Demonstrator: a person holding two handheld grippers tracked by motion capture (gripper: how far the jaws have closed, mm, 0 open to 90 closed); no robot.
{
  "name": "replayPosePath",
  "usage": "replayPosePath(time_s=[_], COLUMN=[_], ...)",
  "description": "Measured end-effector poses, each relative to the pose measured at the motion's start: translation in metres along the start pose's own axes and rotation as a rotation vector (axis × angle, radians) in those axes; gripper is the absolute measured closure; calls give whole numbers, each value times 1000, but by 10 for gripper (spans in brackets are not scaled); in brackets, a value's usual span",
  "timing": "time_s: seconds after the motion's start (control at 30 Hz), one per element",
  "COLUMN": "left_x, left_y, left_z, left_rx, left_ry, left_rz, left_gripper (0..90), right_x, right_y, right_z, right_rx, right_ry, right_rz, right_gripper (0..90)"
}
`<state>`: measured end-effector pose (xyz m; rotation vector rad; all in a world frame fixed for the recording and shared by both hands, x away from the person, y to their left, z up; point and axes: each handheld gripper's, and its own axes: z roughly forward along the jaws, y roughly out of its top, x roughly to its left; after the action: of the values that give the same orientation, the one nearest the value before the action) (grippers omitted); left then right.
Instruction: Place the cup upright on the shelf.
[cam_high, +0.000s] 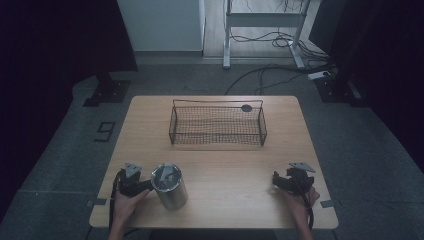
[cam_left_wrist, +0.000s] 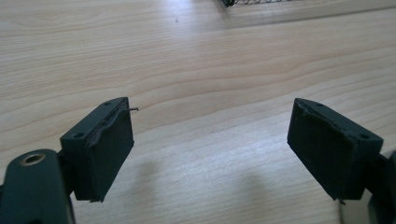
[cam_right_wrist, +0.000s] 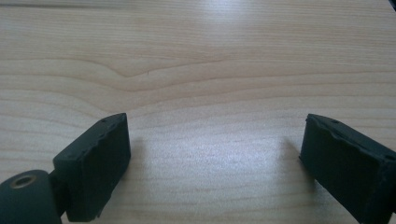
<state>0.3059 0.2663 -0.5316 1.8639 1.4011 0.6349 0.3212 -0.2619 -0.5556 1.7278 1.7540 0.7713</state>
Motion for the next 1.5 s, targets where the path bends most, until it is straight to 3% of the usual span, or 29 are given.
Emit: replayPosePath(time_s=[0.37,0.73,1.1,1.23,1.27,1.3,1.37,1.5], left_x=[-3,-2,2,6,8,8,10,6], left_y=[-1,1,-5,-4,-4,-4,-3,-1], left_z=[1,-21,-40,-48,-53,-53,-60,-64], left_rx=[9,-47,-70,-82,-93,-93,-93,-93], left_ry=[12,-10,-37,-76,-118,-118,-170,-186], left_rz=[19,5,-29,-39,-34,-34,-13,11], left_gripper=[155,144,123,116,110,101,88,81], right_x=[-1,-1,-1,-1,-1,-1,-1,-1], right_y=[0,0,0,0,0,0,0,0], right_z=[0,0,0,0,0,0,0,0], right_rx=[-1,0,1,0,1,1,0,0], right_ry=[5,7,6,7,6,6,7,7], right_rz=[-2,-2,-3,-2,-3,-3,-2,-2], right_gripper=[84,83,83,83,83,83,83,83])
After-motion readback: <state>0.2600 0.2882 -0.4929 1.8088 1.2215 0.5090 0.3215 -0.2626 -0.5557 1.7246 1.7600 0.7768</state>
